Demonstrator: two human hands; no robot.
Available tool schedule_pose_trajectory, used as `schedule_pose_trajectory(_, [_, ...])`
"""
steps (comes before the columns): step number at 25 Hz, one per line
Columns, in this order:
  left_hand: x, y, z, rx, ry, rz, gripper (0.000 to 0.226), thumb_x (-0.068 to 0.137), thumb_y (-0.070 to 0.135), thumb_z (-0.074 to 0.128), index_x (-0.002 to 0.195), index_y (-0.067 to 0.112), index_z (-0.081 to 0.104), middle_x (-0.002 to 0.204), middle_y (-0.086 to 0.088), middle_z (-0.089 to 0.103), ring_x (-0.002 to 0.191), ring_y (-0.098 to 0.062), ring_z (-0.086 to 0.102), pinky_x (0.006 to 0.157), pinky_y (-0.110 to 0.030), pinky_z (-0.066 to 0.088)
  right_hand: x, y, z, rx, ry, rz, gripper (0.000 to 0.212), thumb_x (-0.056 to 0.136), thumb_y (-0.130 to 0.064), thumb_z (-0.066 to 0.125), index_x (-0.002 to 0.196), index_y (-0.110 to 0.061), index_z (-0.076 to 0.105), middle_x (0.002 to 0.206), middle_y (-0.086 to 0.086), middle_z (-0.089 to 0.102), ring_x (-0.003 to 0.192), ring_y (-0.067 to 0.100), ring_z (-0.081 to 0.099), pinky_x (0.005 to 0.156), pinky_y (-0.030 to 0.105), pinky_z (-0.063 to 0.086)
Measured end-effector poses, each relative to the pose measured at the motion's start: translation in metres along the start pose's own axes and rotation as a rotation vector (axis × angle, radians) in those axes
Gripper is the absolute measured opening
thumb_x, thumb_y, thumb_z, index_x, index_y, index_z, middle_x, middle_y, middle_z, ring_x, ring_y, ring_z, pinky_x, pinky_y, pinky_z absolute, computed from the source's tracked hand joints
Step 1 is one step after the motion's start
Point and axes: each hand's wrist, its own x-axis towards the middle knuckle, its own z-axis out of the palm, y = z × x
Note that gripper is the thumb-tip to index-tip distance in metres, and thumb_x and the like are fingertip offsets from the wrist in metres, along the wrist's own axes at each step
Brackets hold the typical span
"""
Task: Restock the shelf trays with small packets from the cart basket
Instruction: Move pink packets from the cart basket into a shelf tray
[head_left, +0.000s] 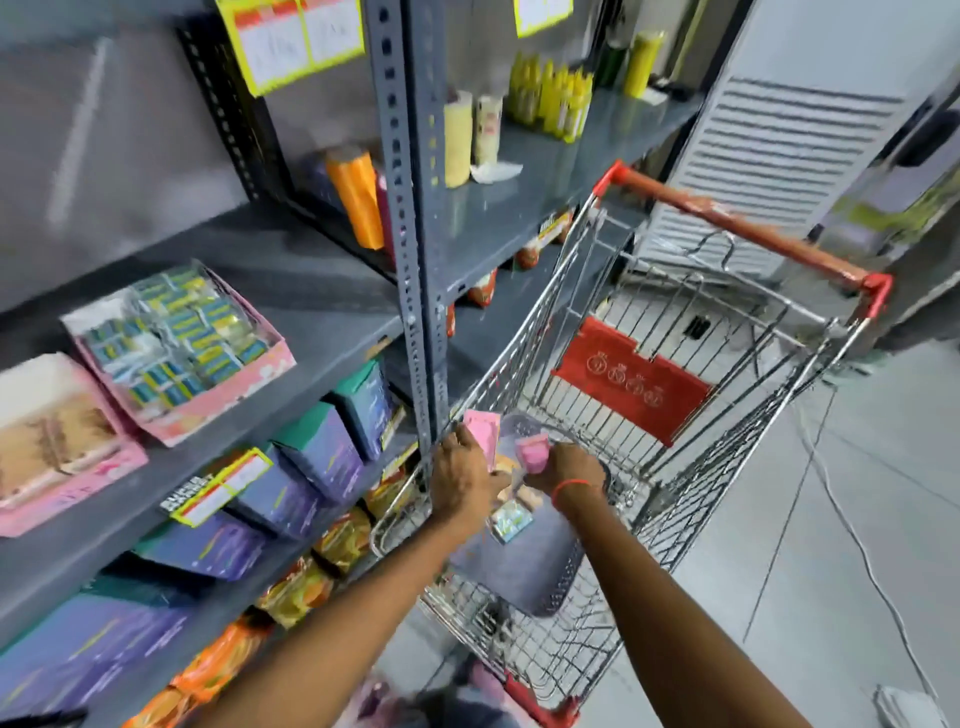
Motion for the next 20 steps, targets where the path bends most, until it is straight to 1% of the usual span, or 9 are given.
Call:
schedule_pose_trajectory(3, [0.006,0.0,-0.058,-0.064,0.135,0.053,0.096,0.076,0.044,0.075,0.143,-0.003,0.025,0.138,-0.021,0.046,0.124,-0.033,0.045,0.103,-0.036,0.04,-0.019,-0.036,-0.059,0.027,0.119,-0.074,0.053,0.081,-0.044,0.066,0.12,-0.009,0.064,0.127,0.017,0.065,0.117,0.032,0.062,0.097,0.035,0.051])
schedule_pose_trajectory(5, [0.012,-0.006,-0.091,-0.119,0.203,0.037,0.092,0.074,0.043,0.077,0.14,-0.003,0.031,0.136,-0.021,0.049,0.124,-0.034,0.046,0.103,-0.037,0.039,-0.03,-0.065,-0.091,0.038,0.189,-0.143,0.055,0.08,-0.049,0.066,0.116,-0.007,0.066,0.122,0.019,0.067,0.114,0.034,0.063,0.094,0.037,0.052])
schedule_pose_trajectory(7, [0.014,-0.015,-0.123,-0.142,0.288,0.04,0.09,0.074,0.041,0.078,0.138,-0.003,0.033,0.134,-0.021,0.051,0.122,-0.034,0.047,0.103,-0.037,0.038,-0.044,-0.095,-0.114,0.049,0.241,-0.215,0.058,0.079,-0.052,0.066,0.117,-0.007,0.065,0.122,0.02,0.066,0.114,0.036,0.062,0.093,0.039,0.052])
schedule_pose_trajectory(10, [0.014,-0.037,-0.168,-0.169,0.409,0.009,0.095,0.075,0.04,0.077,0.141,-0.007,0.028,0.132,-0.023,0.053,0.12,-0.036,0.049,0.103,-0.037,0.037,-0.065,-0.145,-0.133,0.047,0.313,-0.355,0.058,0.081,-0.05,0.065,0.12,-0.007,0.062,0.123,0.021,0.065,0.116,0.037,0.061,0.094,0.038,0.05])
schedule_pose_trajectory(12, [0.008,-0.06,-0.193,-0.16,0.492,-0.037,0.1,0.073,0.043,0.077,0.142,-0.008,0.026,0.131,-0.024,0.054,0.12,-0.036,0.05,0.103,-0.038,0.038,-0.077,-0.18,-0.137,0.034,0.335,-0.428,0.06,0.081,-0.052,0.063,0.117,-0.005,0.064,0.121,0.021,0.066,0.115,0.035,0.062,0.093,0.038,0.051])
schedule_pose_trajectory(14, [-0.003,-0.087,-0.214,-0.153,0.558,-0.107,0.097,0.072,0.043,0.077,0.141,-0.006,0.029,0.129,-0.023,0.055,0.118,-0.036,0.051,0.1,-0.04,0.041,-0.093,-0.215,-0.136,0.003,0.348,-0.521,0.061,0.081,-0.055,0.061,0.115,-0.005,0.066,0.12,0.02,0.068,0.114,0.034,0.063,0.092,0.038,0.051])
schedule_pose_trajectory(16, [-0.016,-0.122,-0.231,-0.155,0.623,-0.202,0.092,0.073,0.045,0.076,0.138,-0.004,0.034,0.126,-0.024,0.058,0.116,-0.037,0.054,0.097,-0.041,0.043,-0.112,-0.254,-0.128,0.0,0.331,-0.621,0.06,0.082,-0.054,0.061,0.114,-0.003,0.066,0.121,0.022,0.067,0.115,0.035,0.062,0.092,0.039,0.051])
schedule_pose_trajectory(18, [-0.027,-0.154,-0.243,-0.15,0.67,-0.301,0.087,0.075,0.049,0.074,0.135,-0.003,0.038,0.122,-0.024,0.061,0.112,-0.037,0.057,0.094,-0.042,0.045,-0.131,-0.283,-0.118,0.038,0.292,-0.697,0.06,0.085,-0.05,0.061,0.119,-0.001,0.063,0.124,0.025,0.064,0.118,0.037,0.06,0.096,0.04,0.049])
schedule_pose_trajectory(20, [-0.037,-0.185,-0.252,-0.119,0.689,-0.406,0.085,0.075,0.051,0.072,0.131,-0.005,0.042,0.119,-0.023,0.063,0.11,-0.037,0.059,0.092,-0.042,0.046,-0.144,-0.308,-0.103,0.055,0.255,-0.767,0.057,0.087,-0.048,0.059,0.123,-0.003,0.061,0.125,0.024,0.063,0.118,0.035,0.059,0.097,0.038,0.048])
